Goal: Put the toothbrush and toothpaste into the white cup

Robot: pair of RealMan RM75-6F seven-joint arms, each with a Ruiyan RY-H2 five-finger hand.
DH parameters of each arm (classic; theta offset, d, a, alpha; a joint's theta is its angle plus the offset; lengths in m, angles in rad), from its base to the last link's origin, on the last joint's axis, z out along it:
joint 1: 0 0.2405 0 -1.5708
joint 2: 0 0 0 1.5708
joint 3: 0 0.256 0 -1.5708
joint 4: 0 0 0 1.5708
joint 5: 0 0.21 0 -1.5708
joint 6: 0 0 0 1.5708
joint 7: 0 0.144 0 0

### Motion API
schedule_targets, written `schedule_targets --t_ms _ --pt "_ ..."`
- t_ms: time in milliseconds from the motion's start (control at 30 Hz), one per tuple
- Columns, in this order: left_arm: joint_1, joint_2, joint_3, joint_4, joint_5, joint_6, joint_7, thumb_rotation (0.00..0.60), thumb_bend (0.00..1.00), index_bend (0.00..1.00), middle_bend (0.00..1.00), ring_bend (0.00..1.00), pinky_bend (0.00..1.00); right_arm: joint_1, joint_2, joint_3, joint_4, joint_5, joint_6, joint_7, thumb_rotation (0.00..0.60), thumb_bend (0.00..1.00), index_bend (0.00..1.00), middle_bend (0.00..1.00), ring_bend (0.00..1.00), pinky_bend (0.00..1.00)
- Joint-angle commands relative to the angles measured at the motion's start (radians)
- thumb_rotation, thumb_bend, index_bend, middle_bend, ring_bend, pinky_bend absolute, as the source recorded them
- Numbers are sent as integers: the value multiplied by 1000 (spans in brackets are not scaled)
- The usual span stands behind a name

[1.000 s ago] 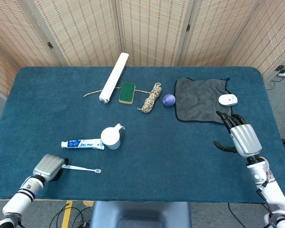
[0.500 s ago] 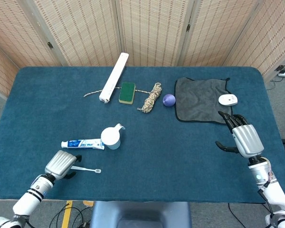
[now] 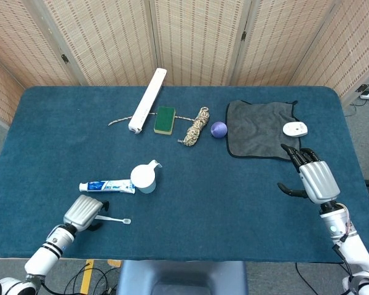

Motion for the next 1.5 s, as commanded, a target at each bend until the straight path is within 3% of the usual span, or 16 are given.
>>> schedule_targets --t_ms 33,533,1133,1500 --pt "-1 -9 -5 6 -1 -4 5 600 323 449 950 771 906 -1 0 0 1 2 1 -1 600 165 0 178 289 199" --pt "1 -25 -14 26 -23 -27 18 600 402 493 950 778 907 0 -3 1 8 7 -7 0 600 165 0 178 292 199" --pt "10 -46 -23 59 -3 -25 -11 600 404 558 957 785 911 1 -6 1 9 11 -12 -3 600 165 0 179 292 199" --pt "29 -22 -46 55 59 15 -148 600 403 615 972 798 923 -6 -5 2 7 7 3 3 600 165 0 185 297 199"
